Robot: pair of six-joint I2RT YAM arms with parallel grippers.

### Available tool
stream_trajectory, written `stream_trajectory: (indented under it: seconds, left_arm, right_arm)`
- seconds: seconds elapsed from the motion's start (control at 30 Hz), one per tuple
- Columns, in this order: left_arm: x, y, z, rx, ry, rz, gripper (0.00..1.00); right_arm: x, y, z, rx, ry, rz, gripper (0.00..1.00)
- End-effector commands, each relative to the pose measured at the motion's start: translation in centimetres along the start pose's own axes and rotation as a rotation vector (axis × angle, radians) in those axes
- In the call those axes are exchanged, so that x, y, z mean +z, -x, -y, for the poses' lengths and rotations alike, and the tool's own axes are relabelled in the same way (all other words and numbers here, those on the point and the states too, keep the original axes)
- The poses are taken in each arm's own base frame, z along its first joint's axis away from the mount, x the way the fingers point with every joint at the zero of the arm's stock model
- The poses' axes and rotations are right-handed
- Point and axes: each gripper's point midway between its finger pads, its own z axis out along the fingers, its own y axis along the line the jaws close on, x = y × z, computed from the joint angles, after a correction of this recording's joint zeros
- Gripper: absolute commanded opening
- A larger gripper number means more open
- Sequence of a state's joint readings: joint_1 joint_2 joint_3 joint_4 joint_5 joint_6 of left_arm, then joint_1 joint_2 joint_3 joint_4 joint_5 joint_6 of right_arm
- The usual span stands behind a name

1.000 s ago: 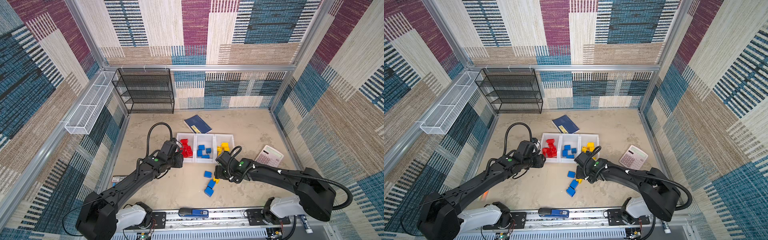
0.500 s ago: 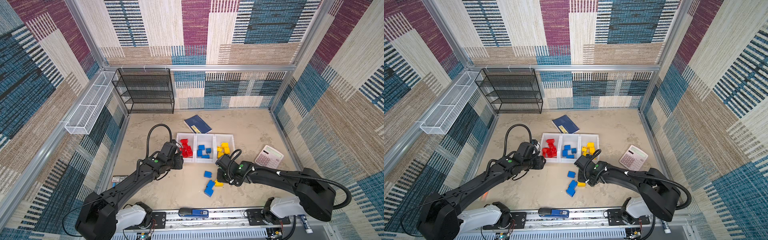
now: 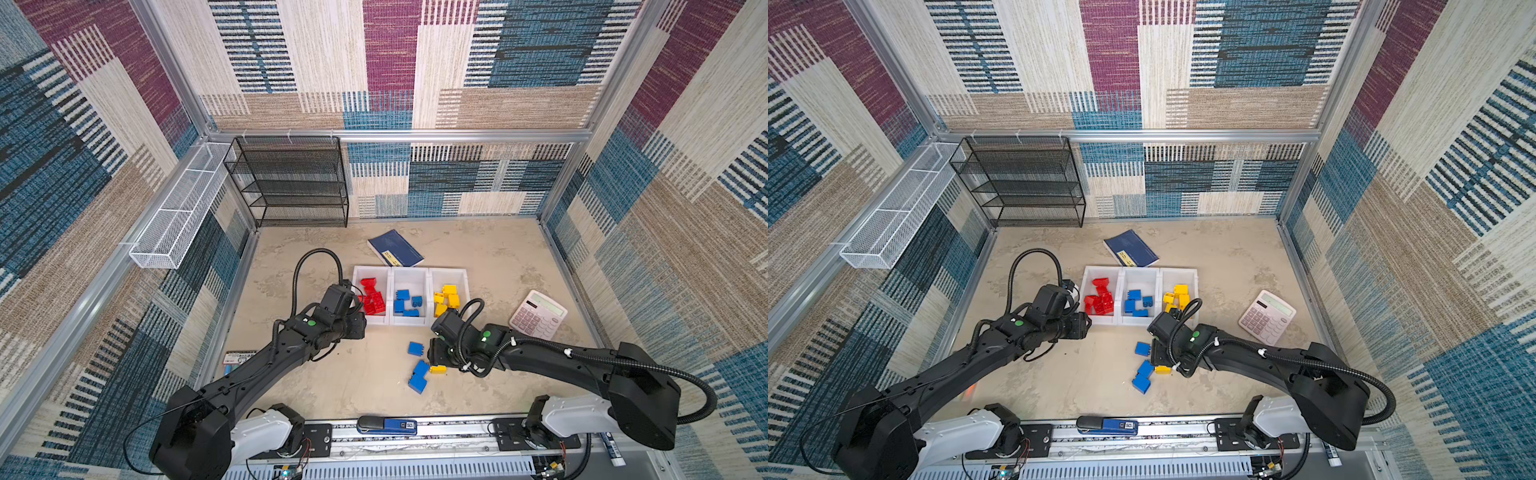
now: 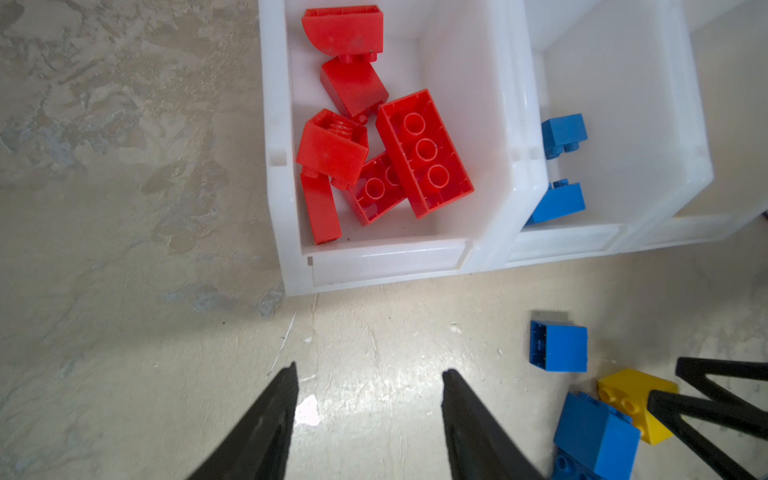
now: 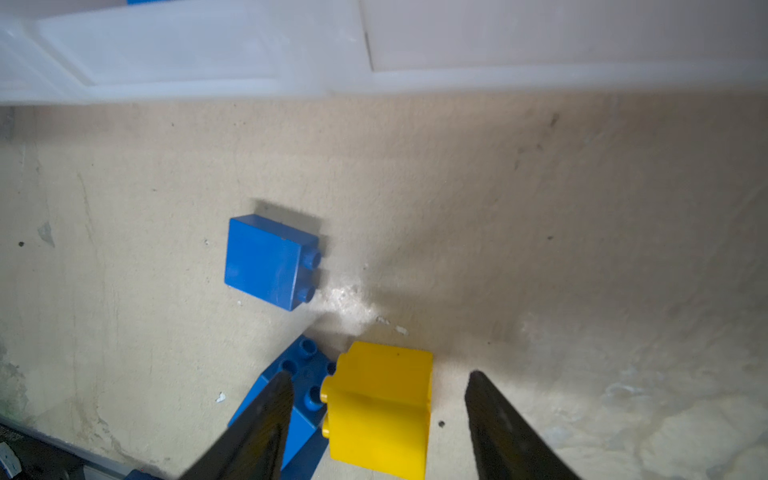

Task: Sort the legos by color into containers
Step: 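Lower the right gripper and grasp a yellow brick in front of the bin, then carry the yellow brick into the far compartment while the left hovers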

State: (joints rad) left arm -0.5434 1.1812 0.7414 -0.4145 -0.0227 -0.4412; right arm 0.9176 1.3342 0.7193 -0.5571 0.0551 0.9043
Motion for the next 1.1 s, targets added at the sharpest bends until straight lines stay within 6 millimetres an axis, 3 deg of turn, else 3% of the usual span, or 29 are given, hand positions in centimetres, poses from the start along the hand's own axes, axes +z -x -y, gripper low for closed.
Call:
stream_trajectory:
  seconds: [0.0, 0.1, 0.33, 0.5, 0.6, 0.8, 0.93, 1.07]
  left_arm:
    - [0.0, 0.0, 0.0, -0.016, 0.001, 0.004, 0.59]
    - [0.0, -0.1, -0.1, -0.016, 0.001, 0.002, 0.59]
    - [0.0, -0.1, -0.2, -0.016, 0.004, 0.002, 0.59]
    - [-0.3, -0.1, -0.3, -0.018, 0.008, 0.012, 0.59]
    - [-0.4, -0.2, -0.1, -0.023, -0.002, 0.011, 0.59]
    - [-0.3, -0.9, 0.2, -0.045, -0.028, -0.012, 0.58]
    - [-0.3, -1.4, 0.2, -0.057, -0.039, -0.018, 0.58]
    - [-0.5, -1.6, 0.3, -0.056, -0.050, -0.017, 0.58]
  right_arm:
    - [0.3, -0.6, 0.1, 0.014, -0.008, -0.017, 0.68]
    - [0.8, -1.0, 0.1, 0.013, -0.017, -0.028, 0.65]
    - [1.6, -1.1, 0.2, 0.002, -0.048, -0.040, 0.46]
    - [0.4, 0.1, -0.3, -0.033, -0.045, 0.002, 0.40]
    - [-1.7, 3.1, -0.8, -0.071, -0.037, 0.076, 0.39]
    - [-6.3, 13.6, 0.4, -0.099, -0.057, 0.290, 0.39]
    - [-5.2, 17.7, 2.4, -0.072, -0.067, 0.336, 0.38]
    - [-3.7, 19.1, 2.9, -0.060, -0.080, 0.336, 0.39]
